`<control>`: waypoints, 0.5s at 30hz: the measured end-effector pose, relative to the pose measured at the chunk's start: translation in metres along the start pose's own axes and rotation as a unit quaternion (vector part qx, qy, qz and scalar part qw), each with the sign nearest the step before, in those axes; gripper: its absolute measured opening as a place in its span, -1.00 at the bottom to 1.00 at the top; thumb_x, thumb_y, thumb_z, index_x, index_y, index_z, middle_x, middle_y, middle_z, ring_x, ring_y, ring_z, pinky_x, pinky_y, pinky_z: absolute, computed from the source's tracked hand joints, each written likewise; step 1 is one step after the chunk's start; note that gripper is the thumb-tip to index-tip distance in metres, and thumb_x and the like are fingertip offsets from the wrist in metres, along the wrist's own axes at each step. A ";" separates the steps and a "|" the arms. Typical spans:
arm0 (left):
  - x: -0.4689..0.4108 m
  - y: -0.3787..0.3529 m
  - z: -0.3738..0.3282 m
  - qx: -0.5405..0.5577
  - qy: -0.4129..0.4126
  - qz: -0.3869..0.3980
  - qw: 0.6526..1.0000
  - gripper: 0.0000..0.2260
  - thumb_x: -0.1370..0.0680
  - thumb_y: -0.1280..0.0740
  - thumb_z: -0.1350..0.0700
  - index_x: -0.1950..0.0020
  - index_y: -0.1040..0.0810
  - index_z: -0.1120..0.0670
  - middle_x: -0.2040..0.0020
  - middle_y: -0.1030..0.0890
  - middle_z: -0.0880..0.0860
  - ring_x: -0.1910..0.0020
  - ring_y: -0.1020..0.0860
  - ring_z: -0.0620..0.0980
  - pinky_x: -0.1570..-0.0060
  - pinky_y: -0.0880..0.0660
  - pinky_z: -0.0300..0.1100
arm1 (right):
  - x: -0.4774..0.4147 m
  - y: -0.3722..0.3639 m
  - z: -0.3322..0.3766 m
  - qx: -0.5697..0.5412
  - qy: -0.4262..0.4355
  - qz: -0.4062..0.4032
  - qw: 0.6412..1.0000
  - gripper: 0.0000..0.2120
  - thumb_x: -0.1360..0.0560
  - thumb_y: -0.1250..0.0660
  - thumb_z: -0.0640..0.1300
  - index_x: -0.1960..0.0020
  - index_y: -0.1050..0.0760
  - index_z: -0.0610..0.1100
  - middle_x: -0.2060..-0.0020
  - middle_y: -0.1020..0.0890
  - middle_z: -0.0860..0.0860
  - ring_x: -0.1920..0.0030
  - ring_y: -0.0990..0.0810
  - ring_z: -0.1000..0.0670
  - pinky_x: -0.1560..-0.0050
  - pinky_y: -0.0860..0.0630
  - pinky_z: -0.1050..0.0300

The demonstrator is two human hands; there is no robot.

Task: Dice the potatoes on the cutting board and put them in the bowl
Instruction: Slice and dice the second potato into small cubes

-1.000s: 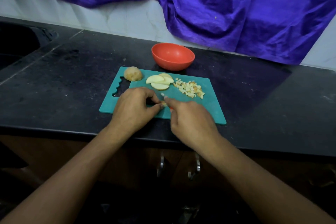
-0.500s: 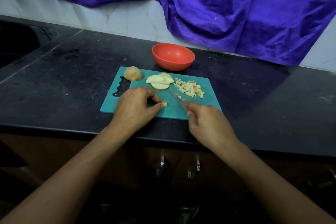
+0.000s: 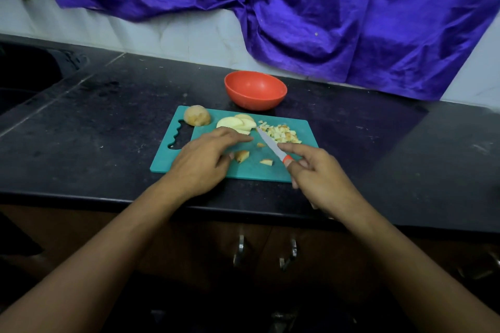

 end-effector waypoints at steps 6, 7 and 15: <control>-0.004 -0.005 0.002 0.001 -0.013 -0.014 1.000 -0.73 -0.62 -0.38 -0.01 -0.31 -0.60 -0.21 -0.21 -0.58 -0.23 -0.20 -0.49 -0.18 -0.17 -0.48 -0.11 | 0.006 -0.008 0.003 0.055 0.034 0.024 0.998 -0.63 -0.68 -0.24 -0.03 -0.45 -0.46 0.24 0.24 -0.62 0.08 0.40 -0.52 0.09 0.36 -0.49 0.06; -0.004 -0.006 0.002 0.002 -0.003 -0.029 1.000 -0.75 -0.59 -0.40 -0.06 -0.27 -0.61 -0.20 -0.17 -0.59 -0.23 -0.15 -0.50 -0.19 -0.12 -0.50 -0.12 | 0.008 -0.009 0.002 0.098 0.047 0.028 0.994 -0.62 -0.68 -0.23 -0.01 -0.45 -0.45 0.27 0.17 -0.63 0.09 0.37 -0.54 0.09 0.33 -0.52 0.07; 0.002 -0.001 0.003 -0.003 0.025 -0.060 0.998 -0.75 -0.60 -0.36 -0.10 -0.26 -0.63 -0.15 -0.10 -0.60 -0.20 -0.02 -0.48 -0.20 0.01 -0.47 -0.14 | 0.004 0.006 0.002 0.289 0.072 0.001 0.955 -0.59 -0.69 -0.15 0.02 -0.52 -0.37 0.23 0.32 -0.52 0.13 0.40 -0.49 0.12 0.40 -0.33 0.20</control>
Point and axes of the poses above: each hand's wrist, its own x-axis away from the middle knuckle, its own y-axis out of the back of the hand, z = x × y, the point moved 1 cm from there along -x, towards the middle knuckle
